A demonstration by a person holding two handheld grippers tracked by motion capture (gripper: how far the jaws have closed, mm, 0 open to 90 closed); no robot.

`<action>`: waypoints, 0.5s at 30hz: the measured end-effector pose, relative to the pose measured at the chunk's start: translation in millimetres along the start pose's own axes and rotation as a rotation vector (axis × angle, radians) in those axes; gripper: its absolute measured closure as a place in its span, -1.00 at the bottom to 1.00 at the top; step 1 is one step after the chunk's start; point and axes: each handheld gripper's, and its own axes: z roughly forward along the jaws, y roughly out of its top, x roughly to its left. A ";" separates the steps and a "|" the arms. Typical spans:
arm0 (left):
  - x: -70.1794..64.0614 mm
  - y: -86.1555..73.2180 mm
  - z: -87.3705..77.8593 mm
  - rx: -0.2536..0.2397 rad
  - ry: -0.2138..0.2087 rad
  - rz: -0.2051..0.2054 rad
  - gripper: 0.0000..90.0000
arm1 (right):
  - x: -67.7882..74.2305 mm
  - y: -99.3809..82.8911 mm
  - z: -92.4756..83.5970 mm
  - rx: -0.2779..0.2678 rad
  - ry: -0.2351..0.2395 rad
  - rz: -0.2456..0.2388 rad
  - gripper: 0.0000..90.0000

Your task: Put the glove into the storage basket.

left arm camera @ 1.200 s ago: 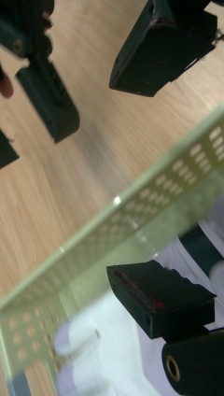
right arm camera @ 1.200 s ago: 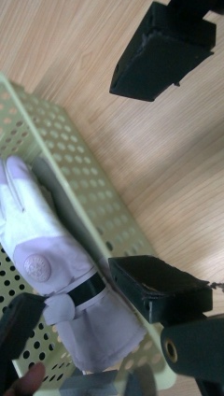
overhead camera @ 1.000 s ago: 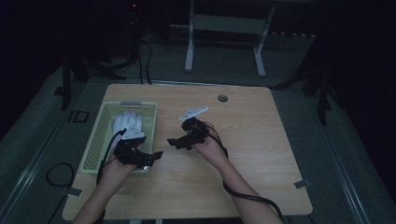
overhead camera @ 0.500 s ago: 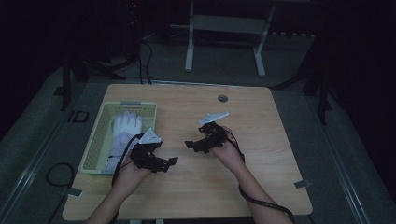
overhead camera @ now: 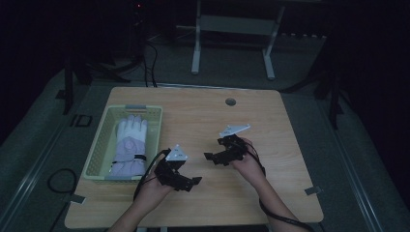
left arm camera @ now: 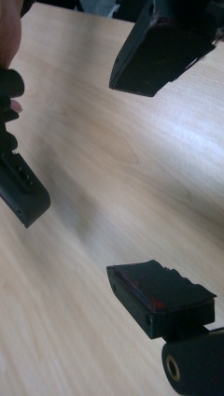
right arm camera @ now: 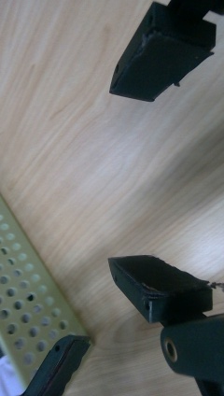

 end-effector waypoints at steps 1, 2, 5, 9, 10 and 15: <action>-1.4 -0.5 2.9 0.001 -0.007 0.001 -0.76 | -1.3 -3.8 -0.9 -0.001 0.003 -0.001 -0.68; -3.3 -1.0 7.6 0.006 -0.017 0.007 -0.76 | -2.4 -6.8 -1.4 -0.005 0.008 -0.004 -0.68; -7.2 -2.0 17.1 0.011 -0.042 0.009 -0.76 | -4.9 -19.4 -4.3 -0.011 0.036 -0.015 -0.68; -11.6 -2.6 28.3 0.017 -0.059 0.017 -0.76 | -4.9 -34.6 -6.9 0.008 0.048 -0.031 -0.69; -12.5 -2.9 31.1 0.019 -0.061 0.021 -0.76 | -4.4 -38.2 -7.5 0.005 0.043 -0.032 -0.69; -16.6 -6.3 43.0 0.018 -0.079 0.025 -0.76 | -2.6 -54.5 -8.1 0.012 0.046 -0.029 -0.69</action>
